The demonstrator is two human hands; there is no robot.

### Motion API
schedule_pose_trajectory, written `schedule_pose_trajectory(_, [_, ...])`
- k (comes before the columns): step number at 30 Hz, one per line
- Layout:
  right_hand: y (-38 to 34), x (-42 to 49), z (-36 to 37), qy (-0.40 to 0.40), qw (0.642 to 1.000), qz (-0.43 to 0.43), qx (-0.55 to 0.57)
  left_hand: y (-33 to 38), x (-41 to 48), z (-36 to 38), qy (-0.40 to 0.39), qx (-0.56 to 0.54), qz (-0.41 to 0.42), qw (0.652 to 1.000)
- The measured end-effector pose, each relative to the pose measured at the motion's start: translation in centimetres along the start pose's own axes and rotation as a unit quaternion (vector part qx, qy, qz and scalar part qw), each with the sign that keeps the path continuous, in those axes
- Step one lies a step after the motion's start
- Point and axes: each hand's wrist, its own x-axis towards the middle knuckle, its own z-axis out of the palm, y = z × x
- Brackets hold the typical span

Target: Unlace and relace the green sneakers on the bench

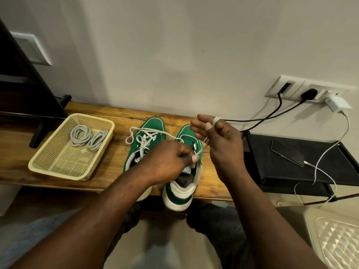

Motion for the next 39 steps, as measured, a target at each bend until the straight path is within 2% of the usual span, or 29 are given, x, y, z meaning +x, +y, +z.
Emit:
schedule_pose_trajectory(3, [1.3,-0.1,0.2,-0.022,0.975,-0.03,-0.22,0.0,-0.2,-0.5,0.056,-0.058,0.013,0.997])
schedule_pose_trajectory(4, [1.5,-0.2,0.4,-0.036,0.966,-0.026,-0.256,-0.2,-0.2,-0.7,0.088,-0.076,0.021,0.993])
schedule_pose_trajectory(6, [1.5,-0.7,0.9,-0.07,0.967,0.0,-0.244,-0.7,0.0,-1.4,0.159,-0.078,0.038,0.983])
schedule_pose_trajectory(9, [0.6,-1.4,1.7,-0.175,0.967,0.079,-0.169,-1.0,0.0,-2.1,0.213,-0.062,0.043,0.974])
schedule_pose_trajectory(12, [-0.3,-1.8,1.9,-0.246,0.961,0.119,-0.05,-1.0,0.0,-2.5,0.206,-0.075,0.029,0.975])
schedule_pose_trajectory(14, [-0.7,-1.7,1.7,-0.256,0.95,0.148,0.103,-1.1,0.2,-2.8,0.185,-0.118,0.009,0.976])
schedule_pose_trajectory(17, [-1.2,-1.2,1.1,-0.253,0.895,0.151,0.334,-1.4,0.3,-2.9,0.119,-0.203,-0.038,0.971])
schedule_pose_trajectory(19, [-1.4,-0.9,0.6,-0.223,0.874,0.109,0.418,-1.5,0.3,-2.4,0.081,-0.188,-0.059,0.977])
schedule_pose_trajectory(21, [-1.3,-0.5,0.3,-0.173,0.884,0.059,0.431,-0.9,-0.1,-1.4,0.035,-0.132,-0.056,0.989])
schedule_pose_trajectory(23, [-1.2,-0.2,0.1,-0.121,0.932,0.023,0.341,0.1,-0.4,-0.6,-0.022,-0.1,-0.038,0.994])
schedule_pose_trajectory(25, [-0.5,-0.2,-0.1,-0.082,0.986,0.004,0.143,0.6,-0.5,-0.2,-0.028,-0.095,-0.013,0.995])
schedule_pose_trajectory(26, [0.2,-0.2,-0.2,-0.071,0.997,-0.005,0.021,0.7,-0.5,-0.3,-0.004,-0.11,-0.002,0.994])
schedule_pose_trajectory(28, [1.3,-0.5,0.0,-0.1,0.983,-0.018,-0.154,0.4,-0.1,-1.1,0.079,-0.162,-0.002,0.984])
schedule_pose_trajectory(29, [1.6,-0.8,0.2,-0.124,0.974,-0.012,-0.189,0.1,0.0,-1.7,0.121,-0.177,-0.007,0.977])
schedule_pose_trajectory(31, [1.4,-1.2,0.9,-0.165,0.967,0.022,-0.191,-0.4,-0.1,-2.6,0.188,-0.134,-0.016,0.973])
schedule_pose_trajectory(33, [0.7,-1.5,1.7,-0.212,0.967,0.066,-0.128,-1.0,-0.2,-3.0,0.214,-0.102,-0.028,0.971])
schedule_pose_trajectory(35, [-0.2,-1.8,2.0,-0.27,0.956,0.117,0.017,-1.3,-0.3,-3.2,0.199,-0.142,-0.042,0.969])
schedule_pose_trajectory(37, [-1.0,-2.1,1.9,-0.312,0.916,0.154,0.199,-1.2,-0.2,-3.0,0.162,-0.226,-0.039,0.96])
schedule_pose_trajectory(39, [-1.4,-2.2,1.8,-0.312,0.879,0.145,0.332,-0.7,0.0,-2.5,0.131,-0.293,-0.028,0.947])
